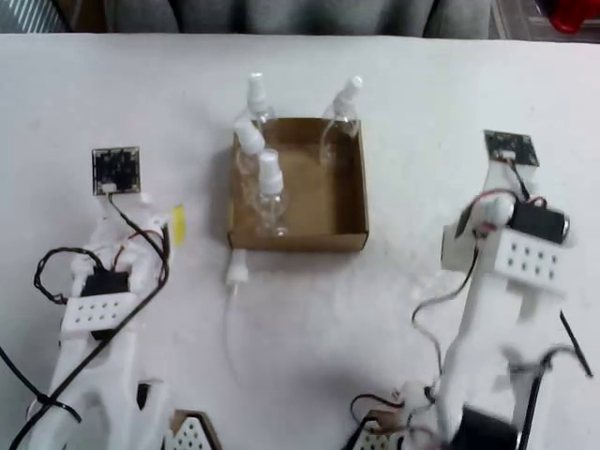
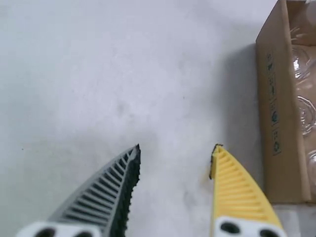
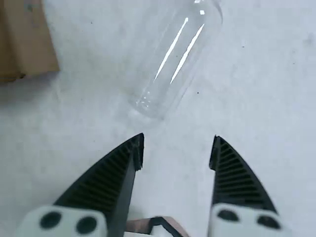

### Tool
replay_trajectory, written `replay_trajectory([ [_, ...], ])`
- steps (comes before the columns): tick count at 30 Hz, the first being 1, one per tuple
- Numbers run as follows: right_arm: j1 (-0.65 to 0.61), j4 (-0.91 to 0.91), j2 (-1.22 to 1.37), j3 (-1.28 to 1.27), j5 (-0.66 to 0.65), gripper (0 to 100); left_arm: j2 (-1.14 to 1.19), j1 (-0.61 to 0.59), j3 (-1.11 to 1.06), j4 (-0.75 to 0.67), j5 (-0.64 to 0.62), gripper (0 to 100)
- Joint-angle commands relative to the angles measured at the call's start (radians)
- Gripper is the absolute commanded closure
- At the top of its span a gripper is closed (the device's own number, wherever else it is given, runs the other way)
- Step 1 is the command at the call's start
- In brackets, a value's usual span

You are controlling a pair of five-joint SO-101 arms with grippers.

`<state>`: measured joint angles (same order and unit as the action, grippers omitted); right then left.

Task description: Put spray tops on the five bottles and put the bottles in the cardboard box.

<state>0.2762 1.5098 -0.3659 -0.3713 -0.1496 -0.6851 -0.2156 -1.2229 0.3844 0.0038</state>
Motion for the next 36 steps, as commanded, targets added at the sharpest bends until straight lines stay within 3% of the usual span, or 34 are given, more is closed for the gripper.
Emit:
replay_trajectory([
  [1,0.010,0.004,0.176,0.153,0.129,80.0,-0.031,-0.008,0.000,-0.008,0.014,78],
  [8,0.008,0.005,0.473,0.356,0.207,69.4,-0.031,-0.010,0.000,-0.008,0.014,77],
  [24,-0.027,0.025,0.924,0.664,0.282,69.5,-0.031,-0.007,0.000,-0.018,0.014,77],
  [27,-0.022,0.059,0.970,0.715,0.272,75.2,-0.031,-0.007,0.000,-0.018,0.014,77],
  [32,-0.008,0.070,1.026,0.783,0.199,99.0,-0.031,-0.007,0.000,-0.018,0.014,77],
  [36,0.024,0.159,1.029,0.835,0.041,97.4,-0.031,-0.007,0.000,-0.018,0.014,77],
])
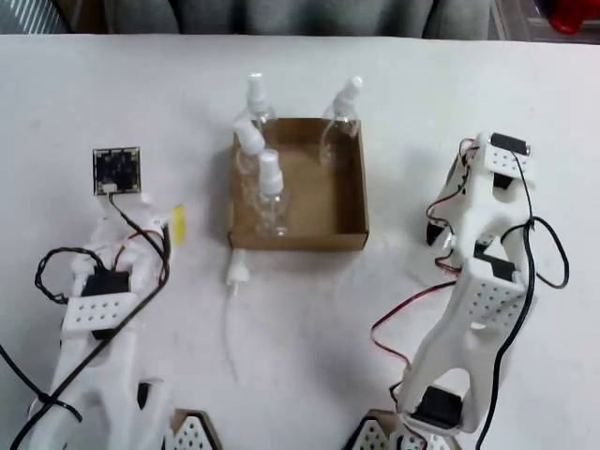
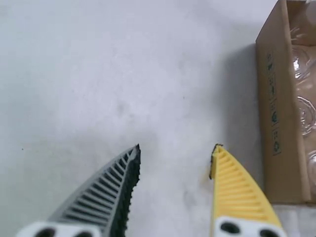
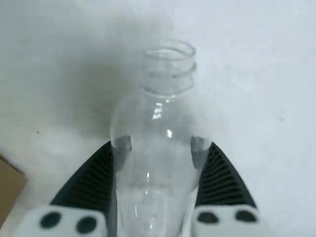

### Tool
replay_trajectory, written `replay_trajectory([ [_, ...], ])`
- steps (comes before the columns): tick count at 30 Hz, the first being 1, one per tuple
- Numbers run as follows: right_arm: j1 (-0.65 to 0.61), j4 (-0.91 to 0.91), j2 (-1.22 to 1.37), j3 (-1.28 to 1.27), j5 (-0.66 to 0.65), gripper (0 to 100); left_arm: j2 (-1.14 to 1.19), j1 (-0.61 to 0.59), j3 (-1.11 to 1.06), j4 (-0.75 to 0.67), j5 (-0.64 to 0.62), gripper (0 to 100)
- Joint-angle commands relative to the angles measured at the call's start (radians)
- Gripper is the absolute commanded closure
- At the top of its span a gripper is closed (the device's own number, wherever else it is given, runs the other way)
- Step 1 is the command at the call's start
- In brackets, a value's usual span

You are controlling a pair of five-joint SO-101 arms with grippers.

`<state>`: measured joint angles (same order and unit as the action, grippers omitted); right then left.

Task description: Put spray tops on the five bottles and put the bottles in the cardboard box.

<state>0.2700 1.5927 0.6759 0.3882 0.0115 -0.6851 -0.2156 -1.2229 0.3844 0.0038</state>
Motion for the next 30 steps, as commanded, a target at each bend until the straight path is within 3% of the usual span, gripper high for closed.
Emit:
replay_trajectory([
  [1,0.038,0.119,-0.015,0.101,-0.173,98.5,-0.031,-0.007,0.000,-0.018,0.014,77],
  [7,0.168,0.134,-0.137,0.068,-0.353,98.4,-0.031,-0.007,-0.002,-0.018,0.014,77],
  [15,0.328,0.119,-0.452,-0.256,-0.549,98.4,-0.031,-0.005,-0.002,-0.018,0.014,77],
  [20,0.444,-0.053,-0.588,-0.473,-0.637,98.4,-0.031,-0.005,-0.003,-0.015,0.014,77],
  [25,0.481,-0.255,-0.602,-0.675,-0.713,97.6,-0.031,-0.005,-0.003,-0.014,0.014,77],
  [30,0.481,-0.380,-0.555,-0.750,-0.746,84.5,-0.031,-0.005,-0.003,-0.011,0.014,77],
])
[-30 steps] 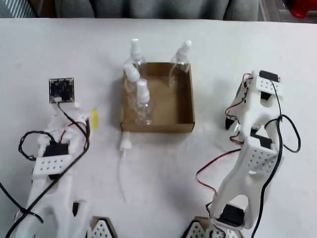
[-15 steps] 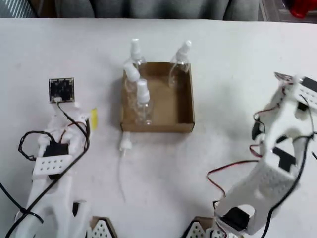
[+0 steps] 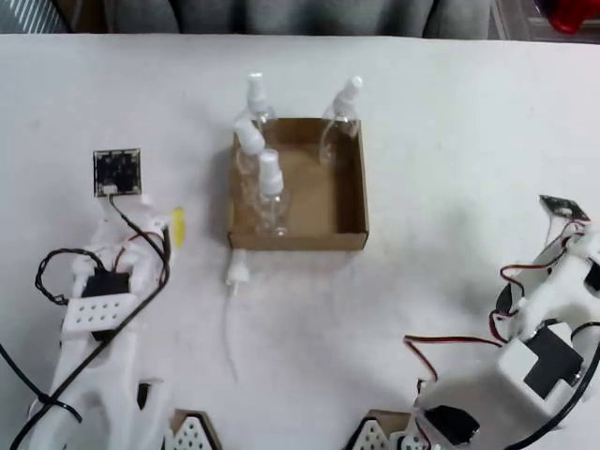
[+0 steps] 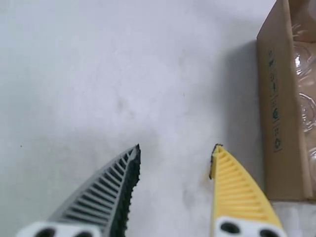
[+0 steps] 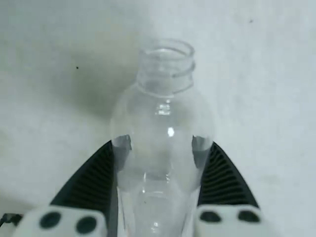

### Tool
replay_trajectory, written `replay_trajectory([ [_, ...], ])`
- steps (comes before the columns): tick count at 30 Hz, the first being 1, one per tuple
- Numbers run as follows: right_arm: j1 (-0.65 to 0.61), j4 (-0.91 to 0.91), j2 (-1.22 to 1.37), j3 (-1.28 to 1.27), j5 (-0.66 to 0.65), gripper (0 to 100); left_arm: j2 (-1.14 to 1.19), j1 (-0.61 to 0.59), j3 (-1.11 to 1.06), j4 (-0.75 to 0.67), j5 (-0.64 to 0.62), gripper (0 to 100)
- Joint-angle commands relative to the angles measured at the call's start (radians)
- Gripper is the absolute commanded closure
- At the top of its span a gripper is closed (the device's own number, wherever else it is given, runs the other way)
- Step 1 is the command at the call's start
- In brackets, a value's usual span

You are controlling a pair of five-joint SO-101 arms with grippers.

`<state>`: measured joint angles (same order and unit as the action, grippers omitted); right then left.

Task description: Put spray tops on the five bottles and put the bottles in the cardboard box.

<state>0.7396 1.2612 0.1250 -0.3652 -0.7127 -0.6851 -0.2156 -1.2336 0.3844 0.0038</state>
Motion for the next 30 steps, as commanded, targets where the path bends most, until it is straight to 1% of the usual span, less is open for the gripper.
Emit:
replay_trajectory([
  [1,0.008,-0.050,0.002,0.005,-0.021,81.5,-0.031,-0.005,0.008,-0.011,0.014,77],
  [7,-0.021,-0.050,0.007,0.006,-0.015,66.6,-0.031,-0.005,0.008,-0.011,0.014,77],
  [11,-0.044,-0.050,-0.002,0.029,-0.014,61.3,-0.031,-0.005,0.008,-0.011,0.014,77],
  [14,-0.038,-0.035,-0.021,0.060,-0.014,61.1,-0.031,-0.005,0.008,-0.011,0.014,77],
  [19,-0.015,0.076,-0.071,0.095,-0.014,61.2,-0.031,-0.005,0.008,-0.011,0.014,77],
  [21,-0.015,0.094,-0.093,0.094,-0.014,63.0,-0.031,-0.005,0.008,-0.011,0.014,77],
  [25,-0.015,0.091,-0.105,0.098,-0.014,72.3,-0.031,-0.005,0.008,-0.011,0.014,77],
  [26,-0.015,0.085,-0.105,0.098,-0.015,73.1,-0.031,-0.005,0.008,-0.011,0.014,77],
  [30,0.010,0.047,-0.104,0.092,-0.020,71.1,-0.031,-0.005,0.008,-0.011,0.032,77],
])
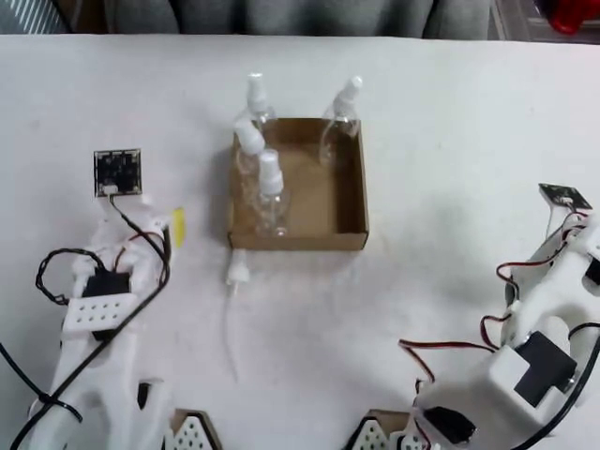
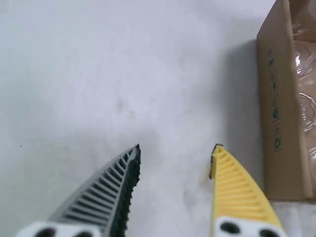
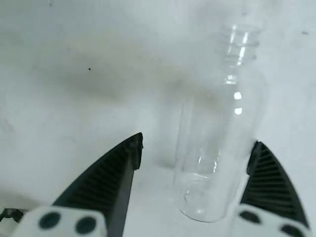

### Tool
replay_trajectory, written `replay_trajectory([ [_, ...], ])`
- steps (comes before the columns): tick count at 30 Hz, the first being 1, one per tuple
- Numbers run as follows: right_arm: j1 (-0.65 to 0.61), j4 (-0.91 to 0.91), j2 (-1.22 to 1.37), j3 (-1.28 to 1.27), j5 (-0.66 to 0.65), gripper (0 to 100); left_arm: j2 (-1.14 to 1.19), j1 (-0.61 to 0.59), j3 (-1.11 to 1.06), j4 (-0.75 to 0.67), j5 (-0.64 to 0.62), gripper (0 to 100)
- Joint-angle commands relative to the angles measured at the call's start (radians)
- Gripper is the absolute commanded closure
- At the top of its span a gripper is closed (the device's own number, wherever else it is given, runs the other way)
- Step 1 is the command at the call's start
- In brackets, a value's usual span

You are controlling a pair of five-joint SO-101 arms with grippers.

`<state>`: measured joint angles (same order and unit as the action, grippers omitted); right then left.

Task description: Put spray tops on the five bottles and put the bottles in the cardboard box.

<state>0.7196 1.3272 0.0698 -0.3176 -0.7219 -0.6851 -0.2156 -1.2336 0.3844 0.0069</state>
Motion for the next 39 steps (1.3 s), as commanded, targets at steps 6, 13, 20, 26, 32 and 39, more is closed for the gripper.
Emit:
replay_trajectory([
  [6,0.042,-0.045,-0.048,0.044,-0.011,71.1,-0.031,-0.005,0.008,-0.011,0.060,78],
  [13,0.033,-0.160,0.028,0.051,-0.008,71.1,-0.031,-0.005,0.008,-0.011,0.063,78],
  [20,0.033,-0.179,0.096,0.064,-0.012,71.2,-0.031,-0.005,0.006,-0.011,0.064,78],
  [26,0.033,-0.185,0.096,0.078,-0.012,74.5,-0.031,-0.005,0.006,-0.011,0.064,78],
  [32,0.025,-0.186,0.107,0.126,-0.012,93.9,-0.031,-0.005,0.006,-0.011,0.064,78],
  [39,0.030,-0.156,0.077,0.164,-0.006,98.1,-0.031,-0.005,0.006,-0.011,0.064,78],
])
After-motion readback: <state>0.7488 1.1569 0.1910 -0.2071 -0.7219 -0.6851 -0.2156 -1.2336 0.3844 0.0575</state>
